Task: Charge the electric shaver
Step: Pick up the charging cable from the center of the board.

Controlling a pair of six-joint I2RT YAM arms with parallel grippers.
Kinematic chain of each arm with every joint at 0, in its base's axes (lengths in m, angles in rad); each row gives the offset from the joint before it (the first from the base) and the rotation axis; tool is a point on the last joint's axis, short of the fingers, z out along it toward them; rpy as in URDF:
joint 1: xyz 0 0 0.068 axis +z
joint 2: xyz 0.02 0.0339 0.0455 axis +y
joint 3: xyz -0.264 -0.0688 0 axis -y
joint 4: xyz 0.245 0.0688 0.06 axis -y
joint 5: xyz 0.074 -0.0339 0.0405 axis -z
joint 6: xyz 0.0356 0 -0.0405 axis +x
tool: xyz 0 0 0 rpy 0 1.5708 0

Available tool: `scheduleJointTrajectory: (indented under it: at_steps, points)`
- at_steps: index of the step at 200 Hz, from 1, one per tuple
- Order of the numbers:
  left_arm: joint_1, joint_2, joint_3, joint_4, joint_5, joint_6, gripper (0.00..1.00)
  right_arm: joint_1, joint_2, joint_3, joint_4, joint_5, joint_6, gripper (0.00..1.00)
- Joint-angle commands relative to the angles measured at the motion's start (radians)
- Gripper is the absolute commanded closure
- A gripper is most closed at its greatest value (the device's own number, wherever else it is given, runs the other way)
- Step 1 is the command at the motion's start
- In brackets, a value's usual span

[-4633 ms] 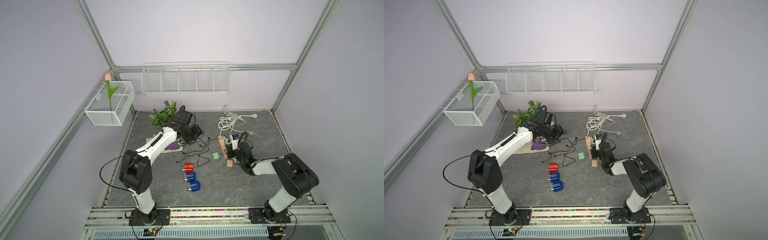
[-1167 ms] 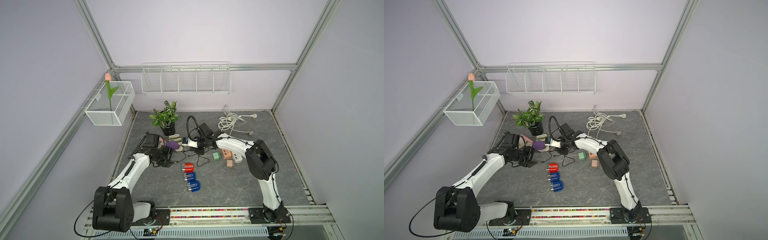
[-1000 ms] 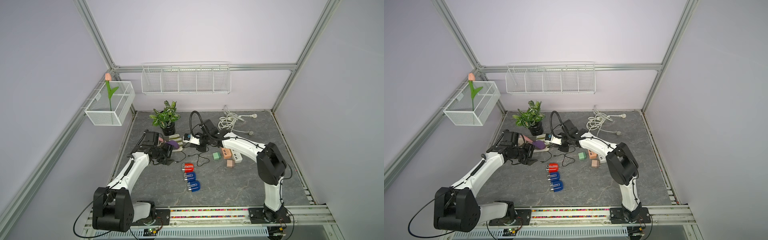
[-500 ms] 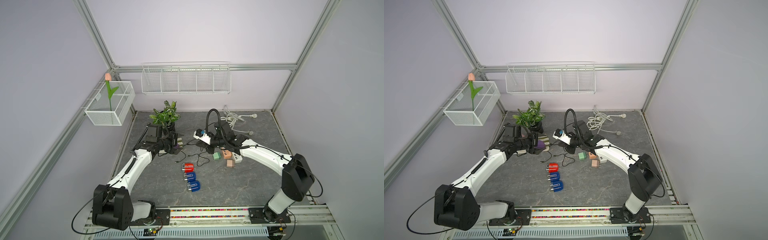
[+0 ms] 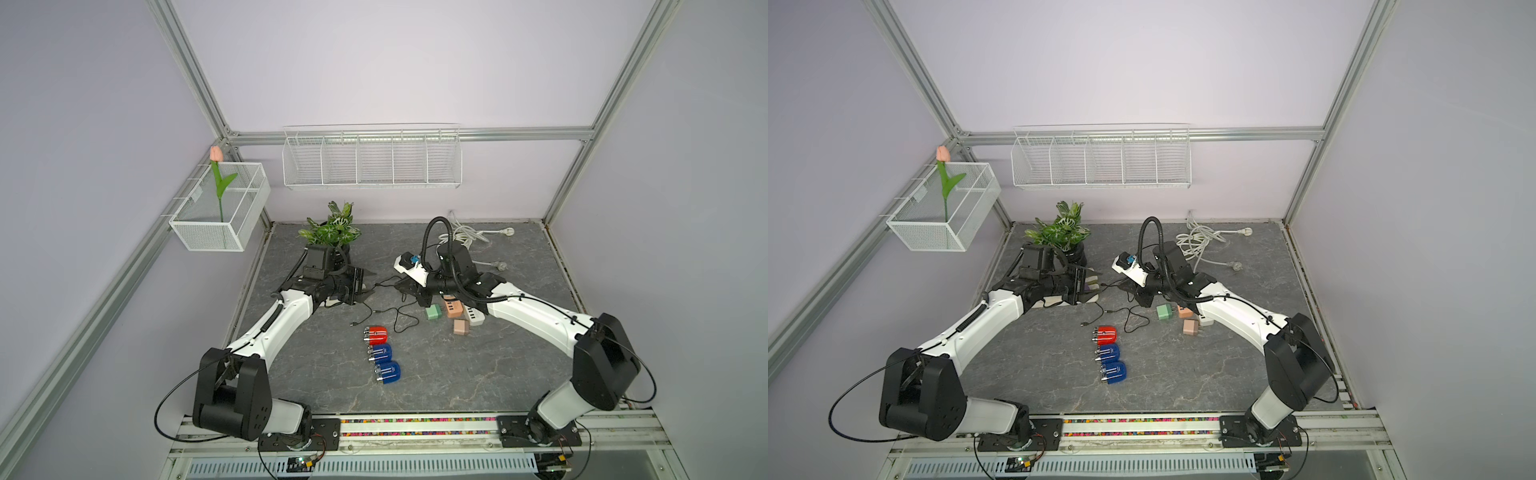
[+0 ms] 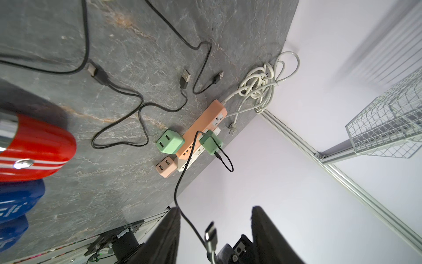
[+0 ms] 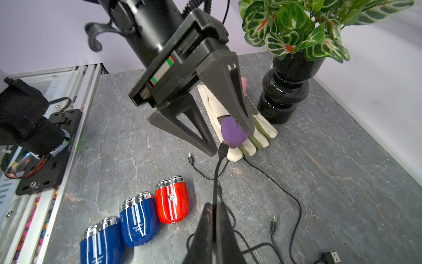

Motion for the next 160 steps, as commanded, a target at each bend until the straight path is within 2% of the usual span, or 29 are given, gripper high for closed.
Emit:
scheduleJointTrajectory:
  at_steps: [1,56,109,160]
  points:
    - [-0.006,0.021,0.038,0.070,0.018,-0.046,0.57,-0.007,-0.034,-0.024,0.039,-0.036,0.041,0.93]
    - [-0.008,0.014,0.022,0.093,0.016,-0.047,0.76,-0.023,-0.042,-0.048,0.086,-0.044,0.097,0.93]
    - [-0.014,0.022,0.032,0.101,0.030,-0.041,0.79,-0.045,-0.032,-0.064,0.147,-0.052,0.172,0.93]
    - [-0.020,0.028,0.035,0.121,0.033,-0.041,0.87,-0.061,-0.032,-0.075,0.182,-0.072,0.218,0.93]
